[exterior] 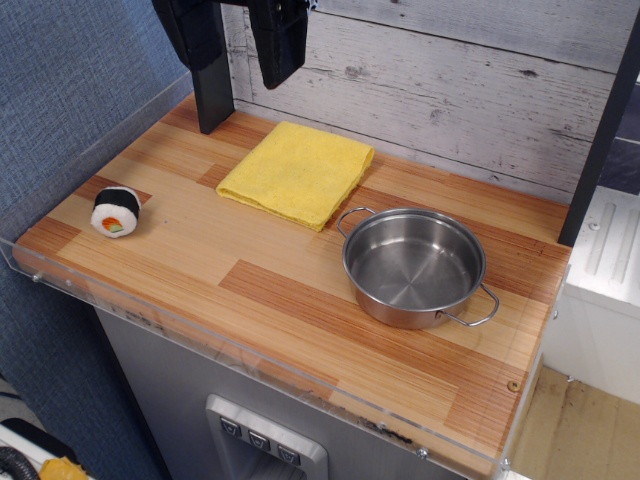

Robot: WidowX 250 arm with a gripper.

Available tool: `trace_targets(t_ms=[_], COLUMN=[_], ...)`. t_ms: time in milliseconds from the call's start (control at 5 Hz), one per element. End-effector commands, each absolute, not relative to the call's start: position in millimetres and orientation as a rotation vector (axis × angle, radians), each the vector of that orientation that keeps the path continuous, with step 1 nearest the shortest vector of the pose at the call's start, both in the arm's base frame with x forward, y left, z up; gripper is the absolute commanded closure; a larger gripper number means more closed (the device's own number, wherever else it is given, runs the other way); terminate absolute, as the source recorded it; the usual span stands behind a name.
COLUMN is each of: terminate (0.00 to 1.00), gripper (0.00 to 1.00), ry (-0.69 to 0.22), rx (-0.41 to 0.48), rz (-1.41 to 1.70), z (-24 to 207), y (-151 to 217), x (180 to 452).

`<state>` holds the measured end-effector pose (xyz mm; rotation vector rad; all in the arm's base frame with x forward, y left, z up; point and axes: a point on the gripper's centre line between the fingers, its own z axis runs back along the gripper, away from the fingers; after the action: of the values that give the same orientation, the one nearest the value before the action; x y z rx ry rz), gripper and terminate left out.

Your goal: Place the yellow cloth towards the bottom edge of the table.

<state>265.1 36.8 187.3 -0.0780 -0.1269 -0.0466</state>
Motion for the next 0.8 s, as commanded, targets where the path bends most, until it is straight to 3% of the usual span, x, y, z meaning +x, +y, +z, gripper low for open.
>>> trace_targets(t_ms=[0, 400, 600], terminate=[0.00, 0.00, 0.00], gripper=[0.00, 0.00, 0.00], ry=[-0.127, -0.172, -0.195], rx=[-0.078, -0.127, -0.108], rz=[-0.047, -0.007, 0.012], z=[187, 190, 189], y=[37, 63, 89], x=[265, 292, 311])
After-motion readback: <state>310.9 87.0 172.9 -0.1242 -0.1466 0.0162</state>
